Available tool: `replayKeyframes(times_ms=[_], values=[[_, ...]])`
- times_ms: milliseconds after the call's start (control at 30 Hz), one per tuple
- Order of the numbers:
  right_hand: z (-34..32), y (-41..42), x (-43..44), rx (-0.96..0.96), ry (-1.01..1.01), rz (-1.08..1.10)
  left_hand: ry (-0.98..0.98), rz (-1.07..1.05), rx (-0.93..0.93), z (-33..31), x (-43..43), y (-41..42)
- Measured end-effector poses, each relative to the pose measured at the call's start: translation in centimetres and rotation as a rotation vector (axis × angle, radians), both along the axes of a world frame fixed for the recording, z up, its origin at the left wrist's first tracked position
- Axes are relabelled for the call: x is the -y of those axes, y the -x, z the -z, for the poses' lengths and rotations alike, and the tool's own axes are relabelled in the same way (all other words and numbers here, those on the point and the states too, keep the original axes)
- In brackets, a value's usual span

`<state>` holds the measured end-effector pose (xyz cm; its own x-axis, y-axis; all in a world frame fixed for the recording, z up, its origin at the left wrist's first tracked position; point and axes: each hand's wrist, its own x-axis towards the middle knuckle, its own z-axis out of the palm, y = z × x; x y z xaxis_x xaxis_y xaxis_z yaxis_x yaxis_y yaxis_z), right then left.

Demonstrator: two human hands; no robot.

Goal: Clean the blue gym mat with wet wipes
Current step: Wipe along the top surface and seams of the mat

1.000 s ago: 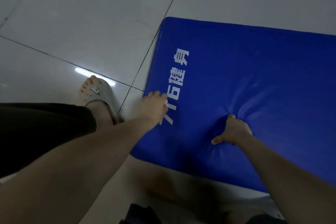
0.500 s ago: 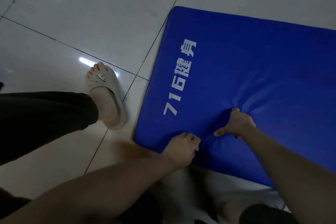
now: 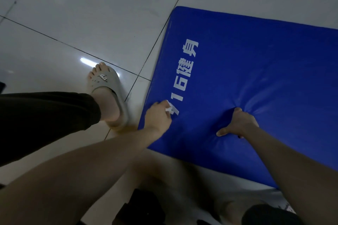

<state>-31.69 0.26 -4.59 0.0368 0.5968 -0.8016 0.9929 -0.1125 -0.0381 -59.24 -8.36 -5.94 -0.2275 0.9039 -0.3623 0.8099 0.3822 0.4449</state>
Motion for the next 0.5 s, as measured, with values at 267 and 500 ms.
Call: replayKeyframes(times_ms=[267,500], values=[[-0.2,0.1,0.0,0.013,0.015,-0.016,0.155,0.53,0.107,0.9,6.5,-6.7],[-0.1,0.1,0.0,0.01,-0.003,-0.005,-0.001,0.939,-0.104,1.6,4.2,-1.7]])
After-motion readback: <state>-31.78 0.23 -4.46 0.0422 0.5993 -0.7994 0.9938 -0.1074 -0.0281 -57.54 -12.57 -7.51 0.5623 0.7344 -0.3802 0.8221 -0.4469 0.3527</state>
